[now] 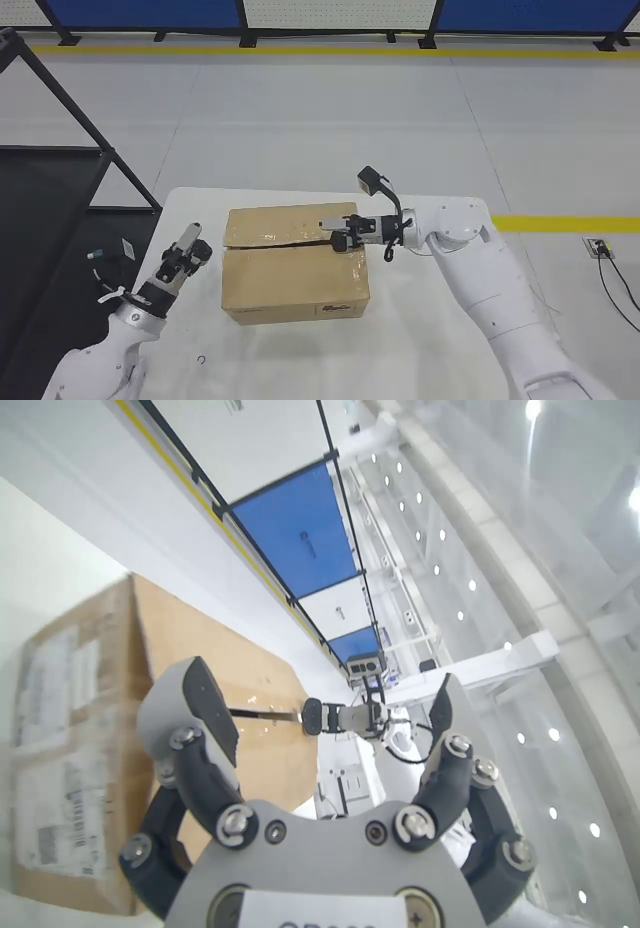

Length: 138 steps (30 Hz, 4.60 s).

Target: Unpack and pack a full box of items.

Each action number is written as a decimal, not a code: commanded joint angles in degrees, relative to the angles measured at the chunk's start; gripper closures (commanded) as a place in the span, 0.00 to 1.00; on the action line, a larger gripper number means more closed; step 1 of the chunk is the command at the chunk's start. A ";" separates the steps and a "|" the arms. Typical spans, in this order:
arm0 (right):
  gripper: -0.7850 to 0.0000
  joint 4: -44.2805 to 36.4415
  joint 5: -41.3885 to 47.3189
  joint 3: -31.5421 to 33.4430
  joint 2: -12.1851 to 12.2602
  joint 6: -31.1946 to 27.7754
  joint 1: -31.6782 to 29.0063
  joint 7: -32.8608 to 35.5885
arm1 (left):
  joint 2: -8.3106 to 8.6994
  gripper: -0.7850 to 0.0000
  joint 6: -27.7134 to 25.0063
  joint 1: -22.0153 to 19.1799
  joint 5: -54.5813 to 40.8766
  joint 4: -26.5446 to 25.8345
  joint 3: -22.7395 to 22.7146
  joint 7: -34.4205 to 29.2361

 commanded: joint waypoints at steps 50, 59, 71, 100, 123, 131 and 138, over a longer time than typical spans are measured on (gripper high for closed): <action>0.00 3.88 6.15 -1.79 0.12 0.58 0.85 -2.41 | 0.74 0.00 -5.48 0.55 70.81 18.37 8.28 11.24; 0.00 4.95 6.57 -2.34 0.07 0.03 1.44 -2.39 | 0.41 0.00 -6.41 -2.23 74.54 21.39 10.68 11.36; 0.00 5.76 6.52 -3.15 0.11 0.07 2.01 -1.66 | -0.82 0.00 -1.23 -6.19 75.09 26.14 13.45 16.35; 0.00 7.55 7.12 -5.31 -0.34 -0.47 3.58 -1.31 | -2.88 0.00 8.81 -8.24 80.01 30.48 15.28 22.32; 0.00 7.66 7.06 -6.00 -0.33 -0.34 4.18 -1.42 | -4.73 0.00 15.15 -11.33 87.66 34.40 19.36 26.87; 0.00 7.80 7.08 -5.96 -0.21 -0.61 4.25 -1.33 | -5.80 0.00 18.86 -14.35 88.34 37.21 20.39 30.62; 0.00 7.90 7.19 -5.85 -0.07 -0.60 4.18 -1.23 | -6.37 0.00 20.20 -13.40 82.34 36.98 17.40 37.63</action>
